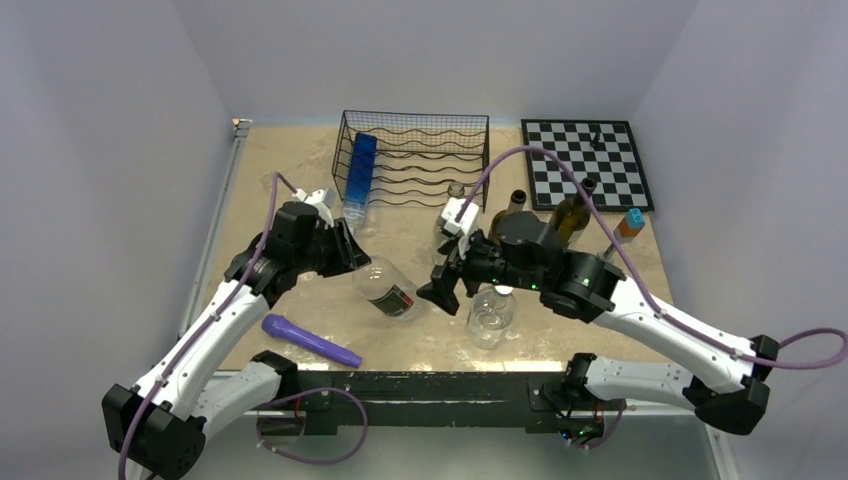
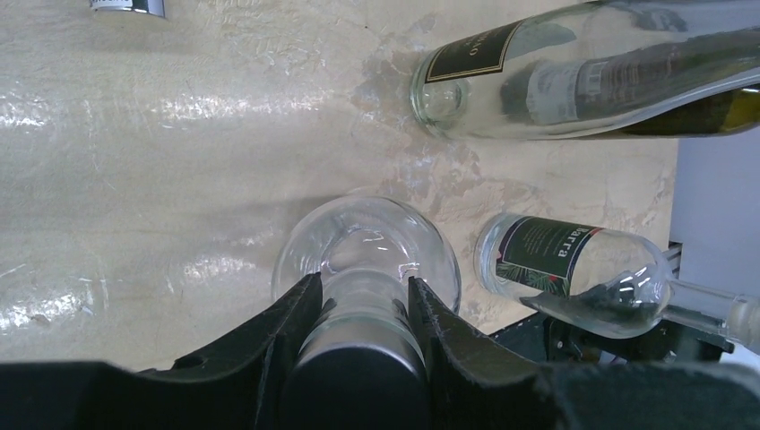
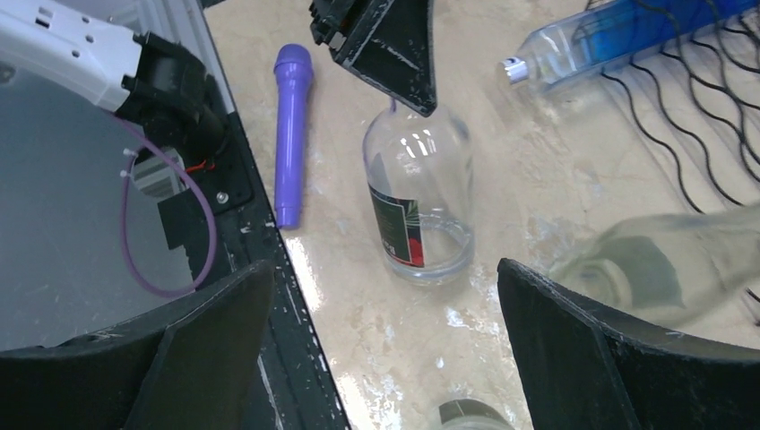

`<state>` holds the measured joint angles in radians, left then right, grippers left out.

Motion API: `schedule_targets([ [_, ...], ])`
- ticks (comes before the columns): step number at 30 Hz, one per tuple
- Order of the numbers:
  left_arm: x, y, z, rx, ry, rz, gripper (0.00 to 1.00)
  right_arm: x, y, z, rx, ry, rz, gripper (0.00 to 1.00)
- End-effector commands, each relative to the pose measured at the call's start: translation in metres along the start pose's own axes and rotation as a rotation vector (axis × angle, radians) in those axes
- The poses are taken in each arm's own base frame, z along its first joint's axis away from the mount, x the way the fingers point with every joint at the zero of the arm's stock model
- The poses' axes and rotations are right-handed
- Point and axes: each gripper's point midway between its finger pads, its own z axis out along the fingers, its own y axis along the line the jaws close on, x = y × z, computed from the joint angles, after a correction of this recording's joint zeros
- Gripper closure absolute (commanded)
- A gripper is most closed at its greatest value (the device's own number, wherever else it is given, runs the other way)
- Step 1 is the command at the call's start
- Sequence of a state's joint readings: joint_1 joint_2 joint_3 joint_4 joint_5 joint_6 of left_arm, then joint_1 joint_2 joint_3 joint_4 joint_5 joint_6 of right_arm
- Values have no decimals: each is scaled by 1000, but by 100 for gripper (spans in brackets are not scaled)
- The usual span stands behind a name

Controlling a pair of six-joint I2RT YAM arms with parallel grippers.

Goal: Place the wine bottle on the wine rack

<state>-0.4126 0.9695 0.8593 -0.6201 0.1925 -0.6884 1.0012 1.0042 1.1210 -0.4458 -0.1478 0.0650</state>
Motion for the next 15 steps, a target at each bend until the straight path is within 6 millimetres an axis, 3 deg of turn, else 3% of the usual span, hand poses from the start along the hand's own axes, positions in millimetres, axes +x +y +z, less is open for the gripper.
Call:
schedule_targets([
  [1, -21, -26, -10, 131, -119, -32, 100, -12, 14, 16, -33, -7, -73, 2],
  [10, 10, 4, -10, 35, -48, -70, 100, 32, 34, 67, -34, 145, -176, 3],
  [15, 35, 11, -11, 57, 23, -14, 100, 50, 32, 90, 0, 199, -246, 5],
])
